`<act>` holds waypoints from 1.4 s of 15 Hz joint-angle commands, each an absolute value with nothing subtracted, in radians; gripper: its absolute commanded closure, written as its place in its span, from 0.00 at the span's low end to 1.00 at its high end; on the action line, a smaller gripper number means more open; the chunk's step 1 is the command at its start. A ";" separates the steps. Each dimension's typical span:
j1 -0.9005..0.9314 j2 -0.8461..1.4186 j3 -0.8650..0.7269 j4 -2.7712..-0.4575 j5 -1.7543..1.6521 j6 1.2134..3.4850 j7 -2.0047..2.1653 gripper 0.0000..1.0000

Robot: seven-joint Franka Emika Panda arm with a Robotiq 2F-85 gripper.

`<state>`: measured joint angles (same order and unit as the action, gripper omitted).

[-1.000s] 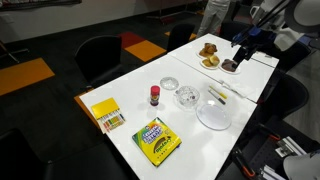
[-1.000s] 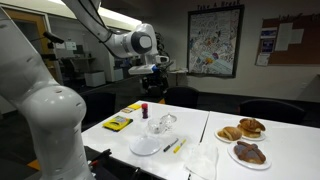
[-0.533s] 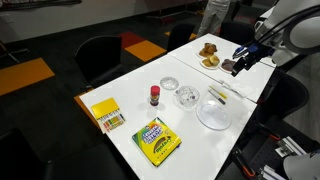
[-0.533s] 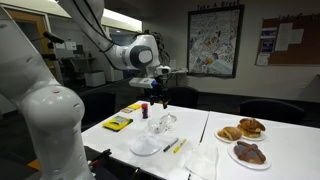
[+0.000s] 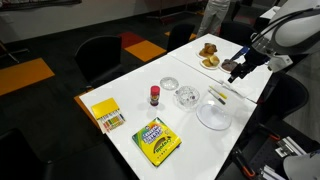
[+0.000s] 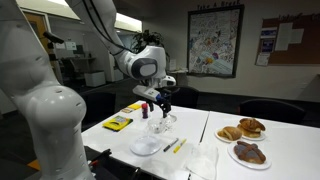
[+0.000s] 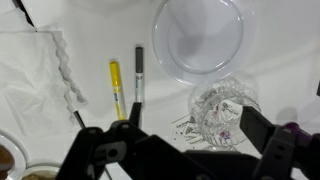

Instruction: Put the black marker on the white plate

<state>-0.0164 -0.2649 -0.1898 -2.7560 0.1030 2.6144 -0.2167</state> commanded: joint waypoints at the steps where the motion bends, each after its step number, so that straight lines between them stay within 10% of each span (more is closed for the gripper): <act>1: -0.024 -0.149 -0.192 -2.706 0.117 2.642 -0.266 0.00; 21: -0.062 0.106 -0.188 -2.627 0.294 2.833 -0.539 0.00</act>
